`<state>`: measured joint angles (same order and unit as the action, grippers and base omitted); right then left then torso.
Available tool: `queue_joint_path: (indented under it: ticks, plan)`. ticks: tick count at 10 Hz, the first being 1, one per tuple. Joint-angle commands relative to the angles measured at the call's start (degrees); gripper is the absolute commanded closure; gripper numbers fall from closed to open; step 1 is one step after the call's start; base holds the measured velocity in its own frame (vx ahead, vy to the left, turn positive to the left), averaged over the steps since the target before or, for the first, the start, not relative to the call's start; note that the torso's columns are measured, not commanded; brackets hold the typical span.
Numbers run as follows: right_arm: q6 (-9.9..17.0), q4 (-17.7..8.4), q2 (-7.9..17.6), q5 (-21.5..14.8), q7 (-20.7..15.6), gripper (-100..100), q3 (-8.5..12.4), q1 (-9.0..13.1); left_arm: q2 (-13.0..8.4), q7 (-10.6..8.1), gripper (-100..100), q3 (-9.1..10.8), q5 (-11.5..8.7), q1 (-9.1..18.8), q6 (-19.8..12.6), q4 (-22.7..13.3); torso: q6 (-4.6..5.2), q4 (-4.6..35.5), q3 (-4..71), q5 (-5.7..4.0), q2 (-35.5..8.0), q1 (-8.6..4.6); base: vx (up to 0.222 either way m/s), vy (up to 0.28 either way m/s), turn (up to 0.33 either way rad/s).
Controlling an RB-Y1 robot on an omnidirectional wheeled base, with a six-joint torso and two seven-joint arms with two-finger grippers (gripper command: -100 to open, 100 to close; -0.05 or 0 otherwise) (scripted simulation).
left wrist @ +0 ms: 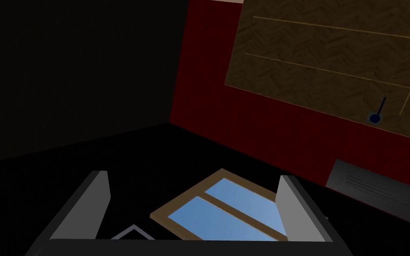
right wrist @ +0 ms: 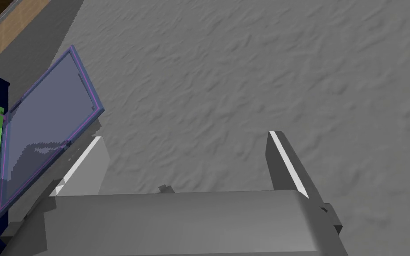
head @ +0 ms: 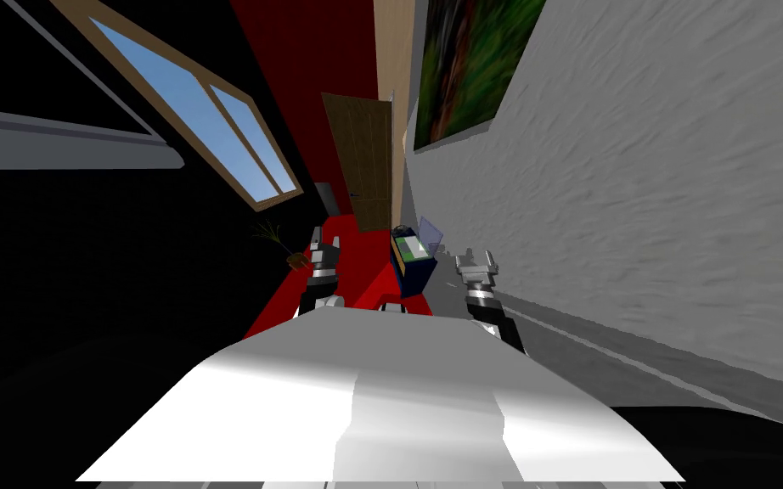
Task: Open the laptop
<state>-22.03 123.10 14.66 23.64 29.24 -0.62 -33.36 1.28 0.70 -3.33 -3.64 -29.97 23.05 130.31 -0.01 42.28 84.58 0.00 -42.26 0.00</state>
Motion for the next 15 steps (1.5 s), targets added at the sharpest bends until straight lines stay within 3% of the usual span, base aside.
queue_joint_path:
  ticks: [1,11,15]
  plan:
    - [0.78,-0.64,1.05,4.04,4.42,-100,0.08,-0.24,0.00,0.00,0,0.00,0.00,0.00,0.00,0.00,0.01,0.00,-0.01,-0.01,-0.02,-0.02,0.040,-0.005,0.068]
    - [4.11,-2.95,4.24,18.64,20.81,-100,-0.45,0.57,0.00,0.00,0,0.00,0.00,0.00,0.00,0.00,0.02,0.01,-0.02,-0.01,-0.04,-0.02,0.040,-0.016,0.046]
    - [4.84,-3.49,4.90,22.47,25.83,-100,-0.67,1.00,0.00,0.00,0,0.00,0.00,0.00,0.00,0.00,0.00,0.01,-0.02,0.00,-0.03,0.00,0.025,-0.020,0.027]
